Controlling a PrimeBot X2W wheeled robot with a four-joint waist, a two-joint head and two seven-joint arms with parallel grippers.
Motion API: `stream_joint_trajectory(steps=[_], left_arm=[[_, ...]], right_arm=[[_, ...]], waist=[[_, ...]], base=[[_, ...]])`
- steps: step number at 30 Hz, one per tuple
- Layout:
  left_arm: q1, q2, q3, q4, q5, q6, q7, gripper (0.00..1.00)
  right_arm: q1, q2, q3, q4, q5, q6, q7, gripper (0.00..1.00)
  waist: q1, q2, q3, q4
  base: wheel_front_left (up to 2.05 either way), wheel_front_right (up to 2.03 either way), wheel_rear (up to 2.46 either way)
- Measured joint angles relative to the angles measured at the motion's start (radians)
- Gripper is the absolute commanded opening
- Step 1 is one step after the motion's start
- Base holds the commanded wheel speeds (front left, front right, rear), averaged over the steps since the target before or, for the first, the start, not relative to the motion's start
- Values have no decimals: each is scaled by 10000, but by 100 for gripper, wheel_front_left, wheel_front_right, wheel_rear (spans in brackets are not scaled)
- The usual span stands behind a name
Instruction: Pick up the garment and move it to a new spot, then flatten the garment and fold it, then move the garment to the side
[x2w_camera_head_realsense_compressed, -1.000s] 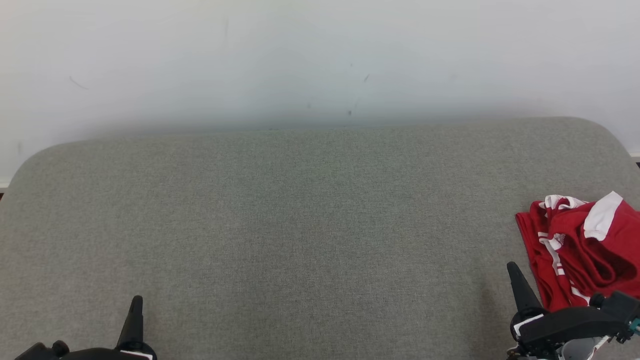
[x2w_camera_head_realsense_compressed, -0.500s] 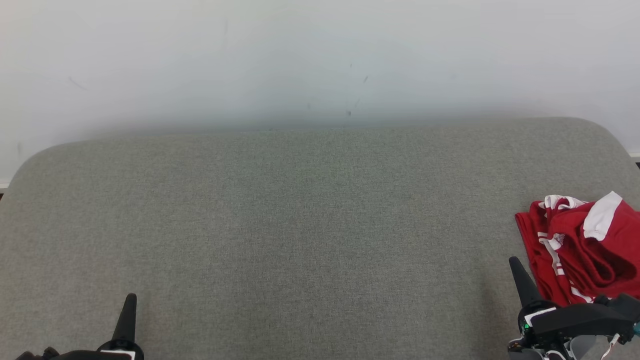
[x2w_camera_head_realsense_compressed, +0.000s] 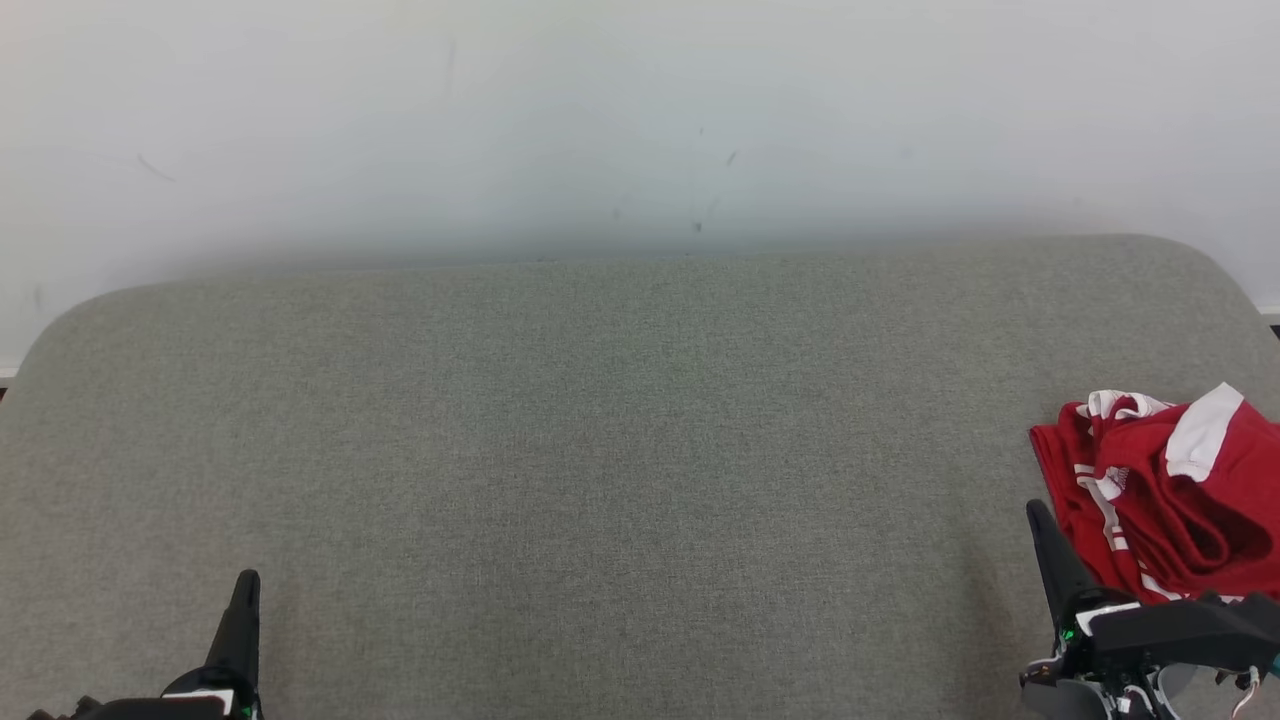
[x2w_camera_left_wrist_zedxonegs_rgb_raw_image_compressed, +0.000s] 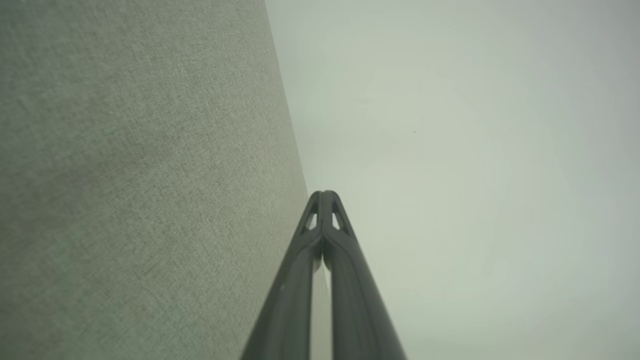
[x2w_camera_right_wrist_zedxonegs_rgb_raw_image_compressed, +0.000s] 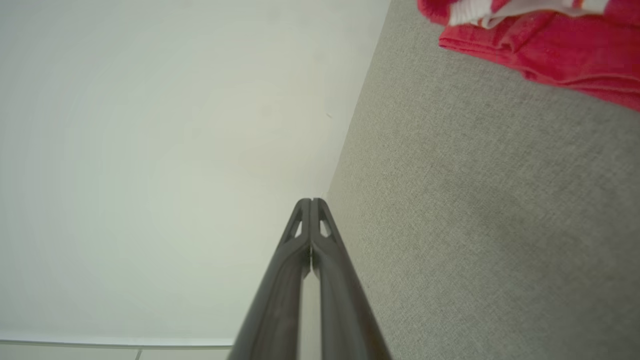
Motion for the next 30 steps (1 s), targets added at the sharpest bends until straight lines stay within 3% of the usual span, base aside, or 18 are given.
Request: stream_joint_trajectory(steps=[14,30], left_arm=[[-49,-155,360,10,-1745,-290,322,0],[-172,-161,368,12,-1785,-291,322,0]], right_arm=[[-54,-4,-105,81,1737,100,178,0],[-77,-4,-107,82,1822,144,178,0]], waist=[[0,-1,-9,-7],[0,-1,-9,-7]], base=[[0,0,0],[0,0,0]])
